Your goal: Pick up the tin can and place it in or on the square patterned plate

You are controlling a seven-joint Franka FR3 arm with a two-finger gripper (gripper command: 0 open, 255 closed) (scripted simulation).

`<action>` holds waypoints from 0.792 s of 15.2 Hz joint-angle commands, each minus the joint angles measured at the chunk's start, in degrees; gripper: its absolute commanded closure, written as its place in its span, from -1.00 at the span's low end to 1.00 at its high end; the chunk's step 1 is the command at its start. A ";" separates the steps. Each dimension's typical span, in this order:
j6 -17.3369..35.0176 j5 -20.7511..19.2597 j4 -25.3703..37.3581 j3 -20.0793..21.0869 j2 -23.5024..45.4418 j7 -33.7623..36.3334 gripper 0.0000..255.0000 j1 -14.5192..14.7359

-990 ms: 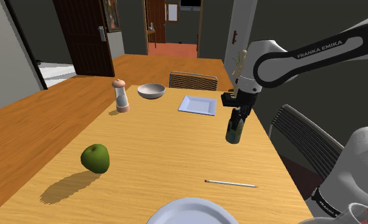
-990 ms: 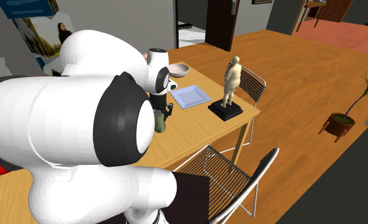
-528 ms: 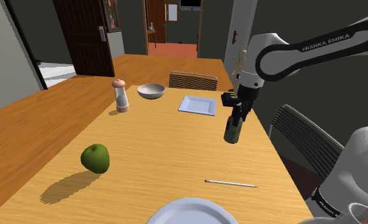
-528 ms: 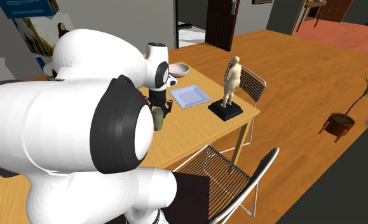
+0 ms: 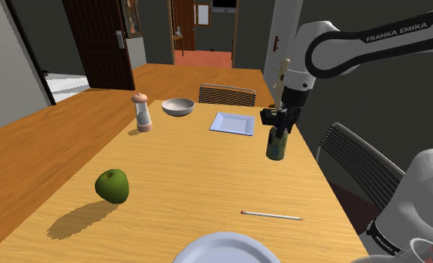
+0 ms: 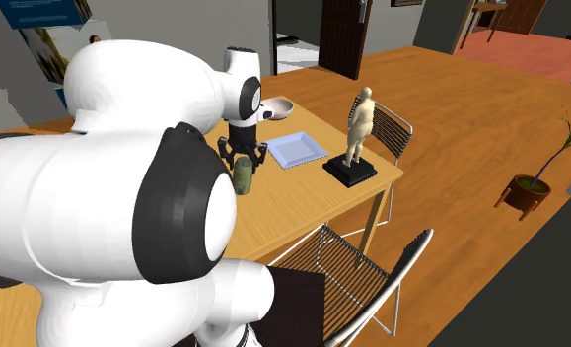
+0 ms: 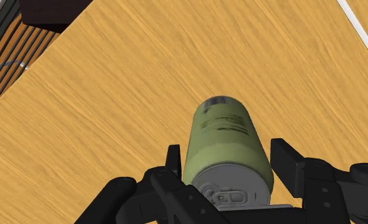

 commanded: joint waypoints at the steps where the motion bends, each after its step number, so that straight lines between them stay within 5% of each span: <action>1: -1.73 -0.09 1.30 -0.03 -0.43 0.11 1.00 -0.04; 5: -4.29 -0.17 3.45 -0.01 -0.85 0.35 1.00 -0.06; 12: -4.32 -0.49 18.45 -3.20 14.50 -3.87 1.00 -1.05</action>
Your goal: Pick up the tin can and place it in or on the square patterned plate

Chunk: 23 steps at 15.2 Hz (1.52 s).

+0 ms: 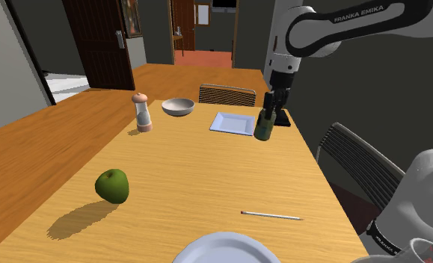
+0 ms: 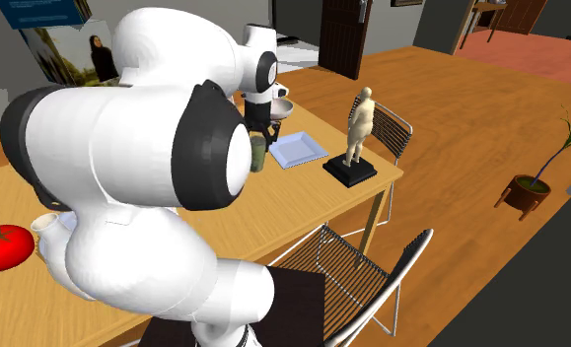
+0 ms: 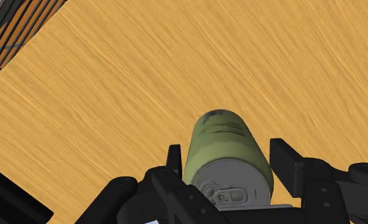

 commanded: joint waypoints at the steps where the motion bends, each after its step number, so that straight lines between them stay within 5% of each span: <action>1: -0.59 0.17 5.17 -0.80 4.66 -1.15 1.00 -0.23; 14: -11.14 3.98 45.28 -4.10 35.19 -7.66 1.00 -3.94; 18: -18.86 5.78 65.83 -4.10 48.24 -8.48 1.00 -6.67; 19: -24.93 6.79 80.68 -3.80 57.01 -8.20 1.00 -8.60; 23: -20.12 6.45 73.40 -3.82 54.58 -8.75 1.00 -7.96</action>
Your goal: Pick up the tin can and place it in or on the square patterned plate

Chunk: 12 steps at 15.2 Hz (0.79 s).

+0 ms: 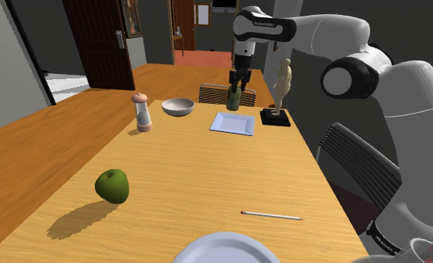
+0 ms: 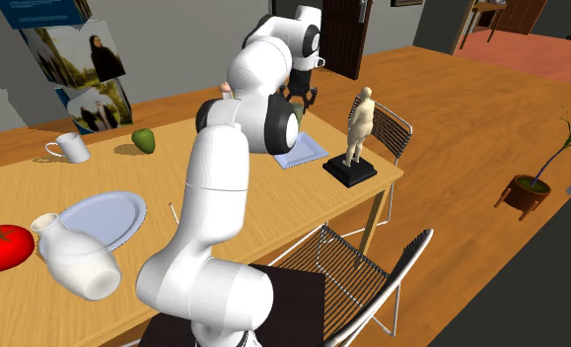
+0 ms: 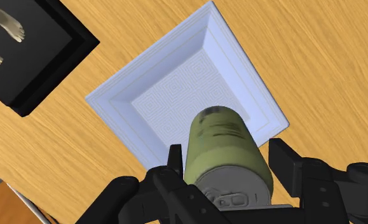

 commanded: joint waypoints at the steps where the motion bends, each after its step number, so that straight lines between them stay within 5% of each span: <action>1: 2.21 -0.08 -3.08 -0.06 -0.91 -0.28 1.00 0.29; 12: 11.96 -0.13 -14.92 -0.16 -2.91 -1.39 1.00 1.26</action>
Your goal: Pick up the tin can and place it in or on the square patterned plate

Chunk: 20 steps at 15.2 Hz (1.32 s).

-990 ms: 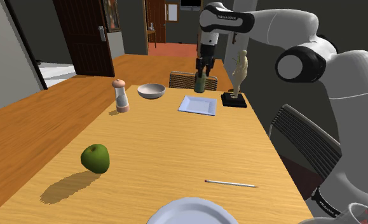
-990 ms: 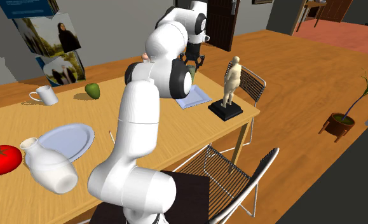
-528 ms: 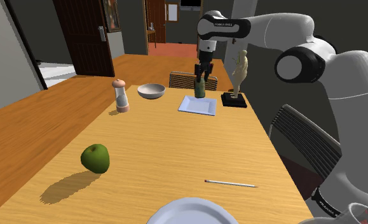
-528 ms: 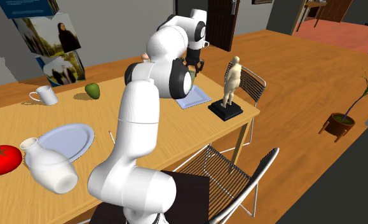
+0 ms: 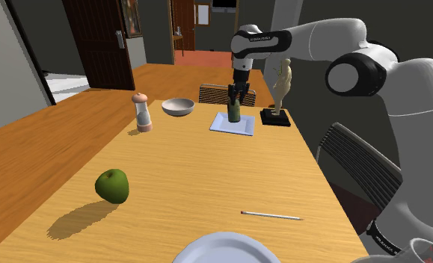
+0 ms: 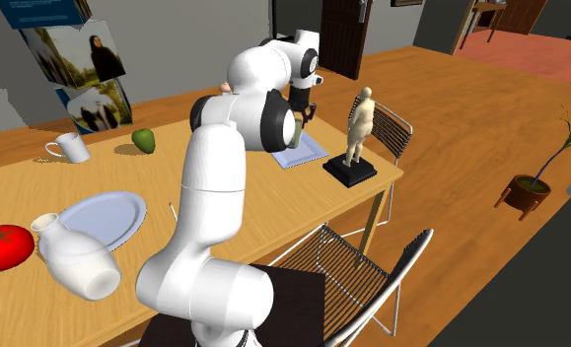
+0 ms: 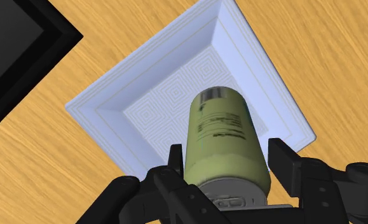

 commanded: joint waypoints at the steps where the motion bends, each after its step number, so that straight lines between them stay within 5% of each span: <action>1: 1.75 0.02 -2.04 -0.02 -0.34 -0.26 1.00 0.11; 12: 3.94 0.11 -4.22 -0.02 -0.30 -0.52 1.00 0.27; 13: 4.10 0.10 -4.55 -0.02 -0.48 -0.51 -1.00 0.33; 18: 3.94 0.11 -4.22 -0.02 -0.30 -0.52 -1.00 0.27; 20: -0.03 0.04 0.00 -0.09 -0.07 -0.27 -1.00 -0.19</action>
